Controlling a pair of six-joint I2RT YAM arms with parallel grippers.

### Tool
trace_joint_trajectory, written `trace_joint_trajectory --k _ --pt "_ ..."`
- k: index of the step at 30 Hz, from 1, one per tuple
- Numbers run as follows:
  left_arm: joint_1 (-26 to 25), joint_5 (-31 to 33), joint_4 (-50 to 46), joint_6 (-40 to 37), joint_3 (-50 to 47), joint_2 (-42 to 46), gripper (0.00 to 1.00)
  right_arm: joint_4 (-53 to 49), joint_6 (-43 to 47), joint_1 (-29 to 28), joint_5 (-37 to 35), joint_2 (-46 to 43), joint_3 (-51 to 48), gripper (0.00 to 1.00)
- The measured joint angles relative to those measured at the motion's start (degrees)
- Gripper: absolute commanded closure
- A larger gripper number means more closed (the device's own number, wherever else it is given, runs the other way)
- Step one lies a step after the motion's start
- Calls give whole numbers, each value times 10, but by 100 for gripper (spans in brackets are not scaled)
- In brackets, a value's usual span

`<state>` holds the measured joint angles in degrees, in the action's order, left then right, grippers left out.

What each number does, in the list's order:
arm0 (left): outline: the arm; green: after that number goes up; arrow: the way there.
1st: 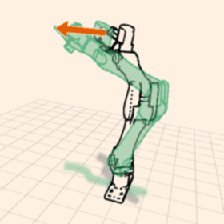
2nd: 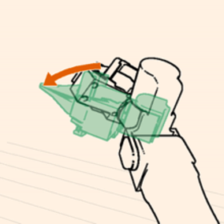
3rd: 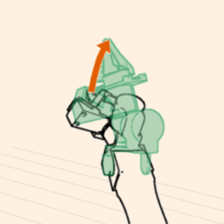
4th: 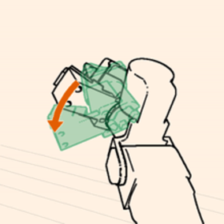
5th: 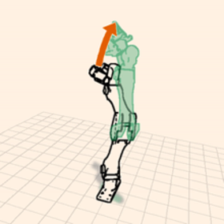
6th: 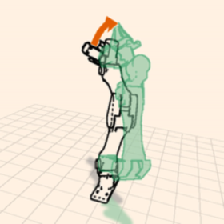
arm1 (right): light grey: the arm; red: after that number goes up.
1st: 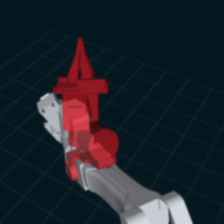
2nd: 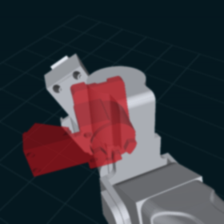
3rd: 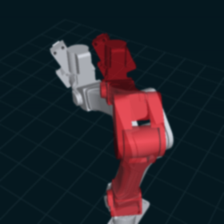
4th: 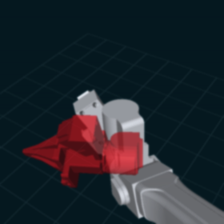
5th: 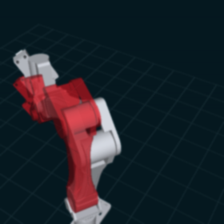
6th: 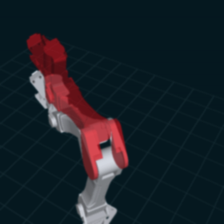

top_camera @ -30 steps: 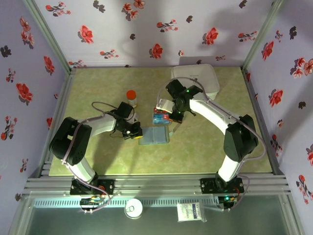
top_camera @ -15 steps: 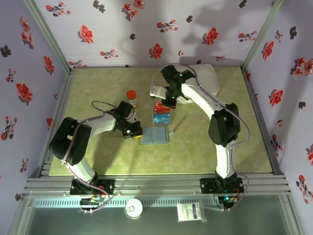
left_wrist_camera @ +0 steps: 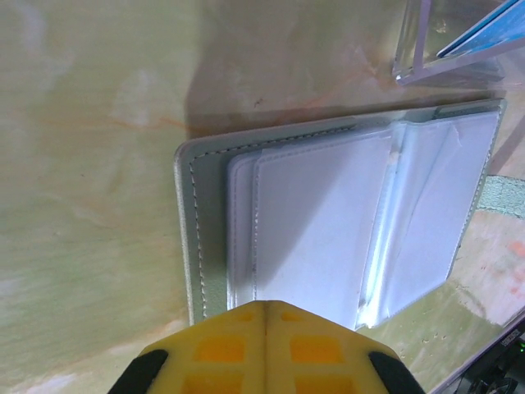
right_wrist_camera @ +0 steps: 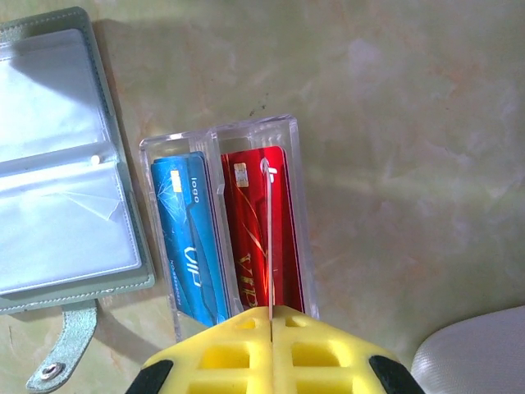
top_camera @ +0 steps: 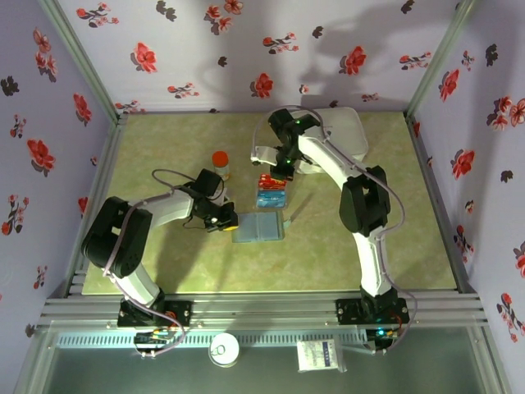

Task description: Take the credit cards out of the card holder

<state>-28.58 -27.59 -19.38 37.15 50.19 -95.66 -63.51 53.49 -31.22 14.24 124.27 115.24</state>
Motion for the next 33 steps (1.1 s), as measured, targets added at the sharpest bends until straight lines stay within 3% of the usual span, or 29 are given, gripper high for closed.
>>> trace_joint_trajectory --k 5,12,17,25,33 --pt "3 2 0 0 0 4 99 -5 -1 1 0 18 17 84" --pt "3 2 -16 -11 4 6 98 -4 -6 1 -5 19 20 82" --pt "4 2 -24 -18 11 7 99 29 -58 1 -12 -2 4 80" --pt "4 6 -15 -17 5 10 100 199 -280 -19 -41 -139 -159 75" --pt "4 9 -5 -14 -11 19 100 373 -612 -75 -61 -238 -354 79"
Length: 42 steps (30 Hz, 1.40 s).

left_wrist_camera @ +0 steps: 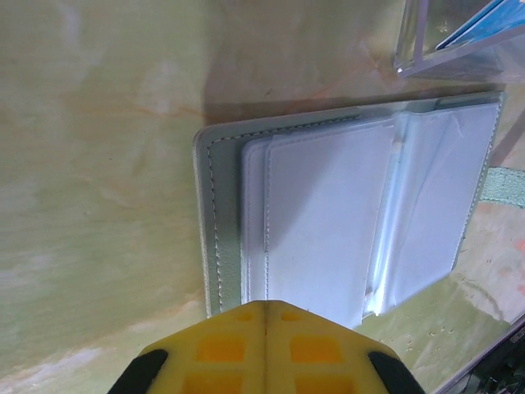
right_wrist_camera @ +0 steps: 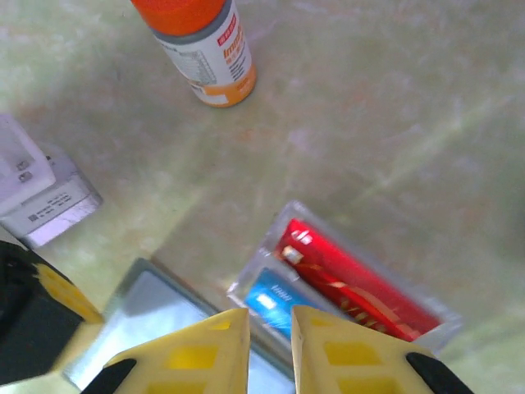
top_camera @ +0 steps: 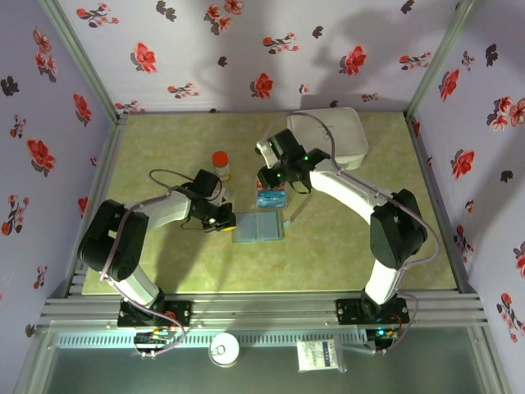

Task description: Take the credit cards out of the card holder

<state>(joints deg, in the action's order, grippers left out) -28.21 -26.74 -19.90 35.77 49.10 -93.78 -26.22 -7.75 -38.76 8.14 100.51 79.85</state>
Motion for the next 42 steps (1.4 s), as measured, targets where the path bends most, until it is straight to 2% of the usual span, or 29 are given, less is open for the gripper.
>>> trace_joint_trajectory --k 6,14,20,30,42 --pt "0 2 6 0 -3 2 100 62 -206 -28 11 -10 -87 79" --pt "0 3 23 0 -11 -2 100 113 -343 -89 44 8 -130 72" --pt "0 7 27 0 -13 -12 100 121 -378 -113 61 38 -133 73" --pt "0 9 28 0 -13 -16 100 125 -395 -115 91 92 -133 75" --pt "4 10 28 -4 -15 -19 100 90 -392 -115 51 87 -129 74"
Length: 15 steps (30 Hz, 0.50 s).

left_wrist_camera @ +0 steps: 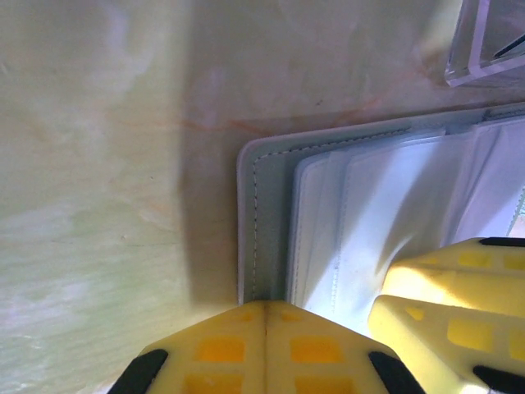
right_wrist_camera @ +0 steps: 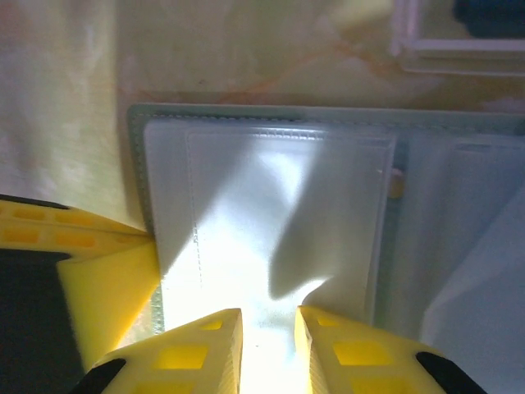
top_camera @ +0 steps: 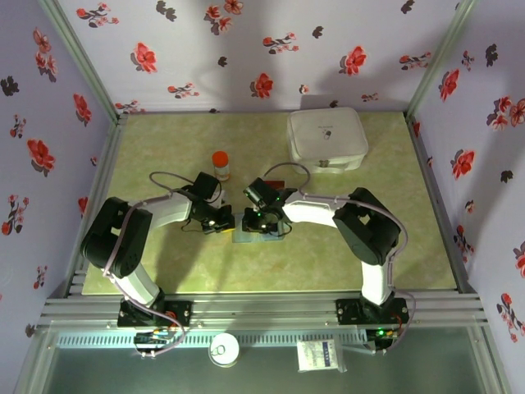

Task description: Take the credit cards out of the card holder

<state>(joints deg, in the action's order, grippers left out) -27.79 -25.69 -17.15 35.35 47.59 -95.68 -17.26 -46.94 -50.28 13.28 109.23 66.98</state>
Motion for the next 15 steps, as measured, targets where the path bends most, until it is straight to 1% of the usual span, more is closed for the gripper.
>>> trace_joint_trajectory --k 5,11,13,15 --pt "0 0 0 0 0 0 100 -21 4 0 -18 -5 2 74" --pt "2 7 0 0 -1 8 100 -21 11 0 -26 -23 -6 69" --pt "4 18 -2 0 -1 25 98 -19 16 2 -28 -44 -21 67" --pt "6 32 -6 0 -1 49 94 -19 21 8 -33 -71 -36 61"
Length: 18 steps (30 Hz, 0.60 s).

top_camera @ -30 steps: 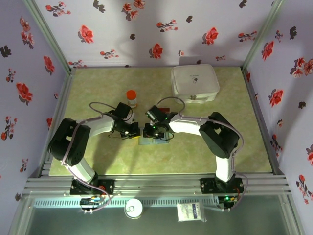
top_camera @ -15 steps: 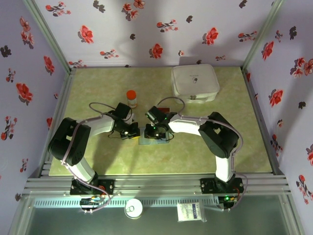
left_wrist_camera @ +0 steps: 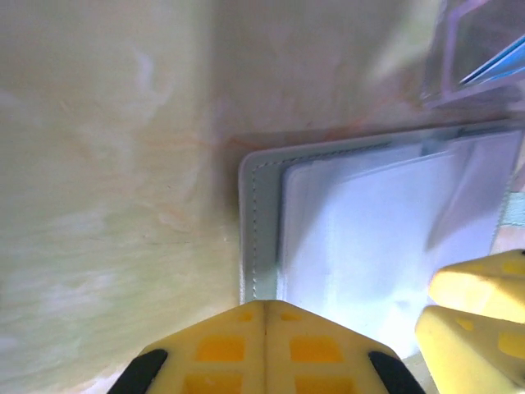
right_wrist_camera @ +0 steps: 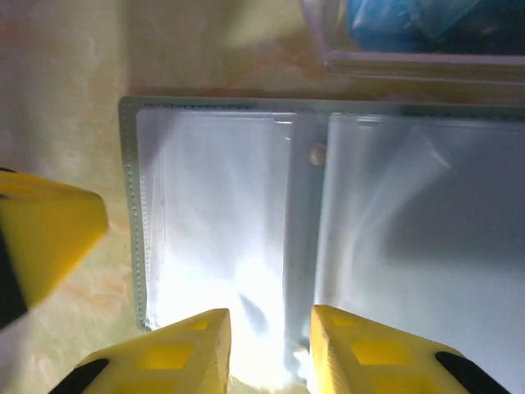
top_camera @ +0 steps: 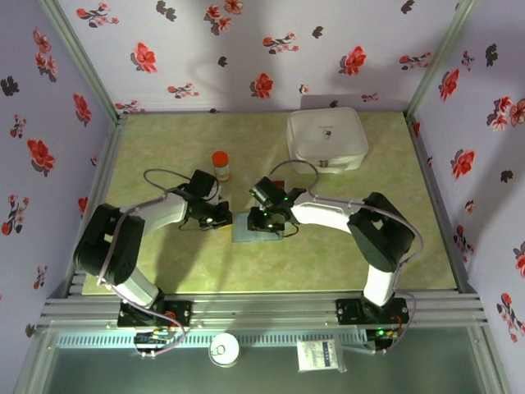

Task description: Take the credit cards out of the card holder

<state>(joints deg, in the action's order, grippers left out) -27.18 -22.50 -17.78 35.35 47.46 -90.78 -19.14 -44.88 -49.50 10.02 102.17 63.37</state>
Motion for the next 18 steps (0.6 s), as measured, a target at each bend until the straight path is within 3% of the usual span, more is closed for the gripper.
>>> trace_joint_trajectory --k 5,8,10,11,12,15,18 --pt "9 43 -8 -2 -10 70 74 -1 19 31 -26 -75 -40 56" --pt "25 72 -13 -3 -24 113 56 -7 32 57 -51 -129 -71 42" --pt "37 96 -22 -9 -29 137 38 -21 45 77 -76 -168 -90 27" --pt "41 108 -26 -14 -30 146 31 -27 49 84 -90 -183 -96 9" --pt "46 124 -31 -18 -30 156 25 -36 56 93 -106 -199 -102 1" --pt "59 175 -42 -31 -30 181 1 -62 85 122 -157 -238 -116 1" --pt "76 225 -44 -40 -32 194 0 -71 108 162 -201 -264 -132 1"
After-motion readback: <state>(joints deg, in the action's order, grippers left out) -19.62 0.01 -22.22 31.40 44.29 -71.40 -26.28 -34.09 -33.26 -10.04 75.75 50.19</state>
